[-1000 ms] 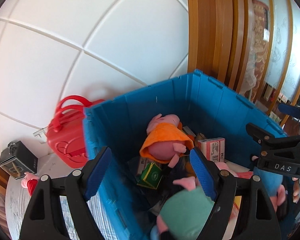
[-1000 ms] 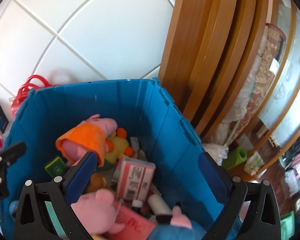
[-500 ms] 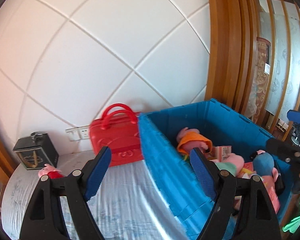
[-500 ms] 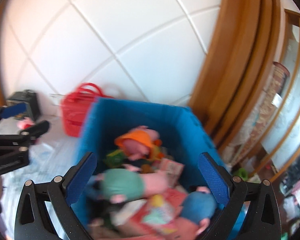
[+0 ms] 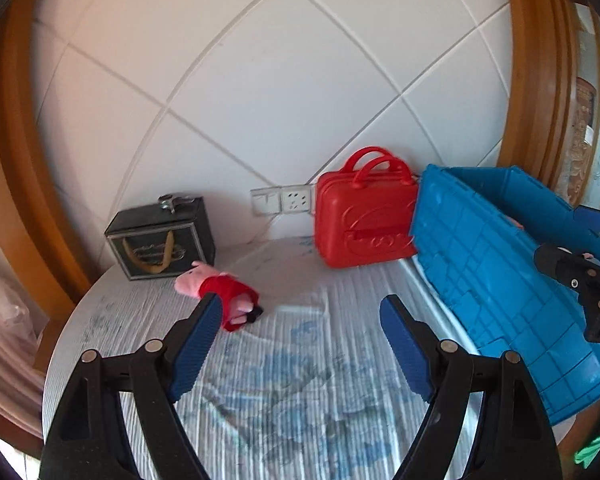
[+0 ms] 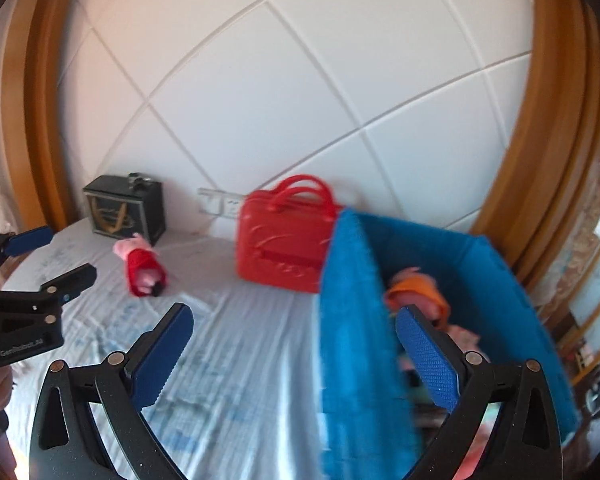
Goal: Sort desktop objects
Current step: 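Move both grippers back toward the red-dress pig plush on the bed, then grasp the red-dress pig plush with both grippers and lift it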
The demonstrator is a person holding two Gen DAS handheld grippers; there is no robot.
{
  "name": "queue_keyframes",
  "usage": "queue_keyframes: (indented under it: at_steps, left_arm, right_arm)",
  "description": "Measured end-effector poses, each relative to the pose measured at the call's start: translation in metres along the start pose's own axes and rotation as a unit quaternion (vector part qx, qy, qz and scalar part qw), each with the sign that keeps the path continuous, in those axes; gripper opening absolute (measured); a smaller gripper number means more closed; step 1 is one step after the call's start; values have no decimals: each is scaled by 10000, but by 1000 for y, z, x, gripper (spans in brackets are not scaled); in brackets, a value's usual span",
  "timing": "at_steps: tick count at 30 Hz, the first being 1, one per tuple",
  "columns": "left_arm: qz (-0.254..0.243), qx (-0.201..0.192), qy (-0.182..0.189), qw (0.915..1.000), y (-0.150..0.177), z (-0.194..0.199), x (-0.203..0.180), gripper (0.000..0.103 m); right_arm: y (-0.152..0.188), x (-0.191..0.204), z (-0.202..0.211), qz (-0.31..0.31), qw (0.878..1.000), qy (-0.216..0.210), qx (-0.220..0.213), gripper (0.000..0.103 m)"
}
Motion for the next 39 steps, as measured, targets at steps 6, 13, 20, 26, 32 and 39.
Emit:
queue_keyframes:
  at_steps: [6,13,20,26,32,39]
  left_arm:
    - [532,540,-597,9953,38,-45,108,81]
    - [943,1137,-831,9855,82,-121,184,81]
    - [1044,1288,-862,9824,102,-203,224,81]
    - [1036,1601,-940,9771,122,-288,248,81]
    - [929,1641,-978,9772,119,-332,264,81]
    - [670,1478,-729,9840,96,-342,248,81]
  right_arm:
    - [8,76,-83,-57,9966,-504,646,103]
    - [18,148,-184,-170,9859,-1098,1251,103]
    - [27,197,-290,-248,9762,-1299,1721,103]
    - [36,242,-365,-311,9706,-1429,1914,99]
    - [47,303,-428,126,9683,-1427,2047,99]
    - [62,250,-465,1016,9755,-377,1914,72]
Point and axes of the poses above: each gripper's, at about its wrist camera, not at the fingertips, and z roughly against the way its jaws point, x to its left, y to its underside, the point moved 3 cm from there along -z, roughly the way its jaws point, and after that the axes turned 1 degree about -z, right-handed, at the moved point
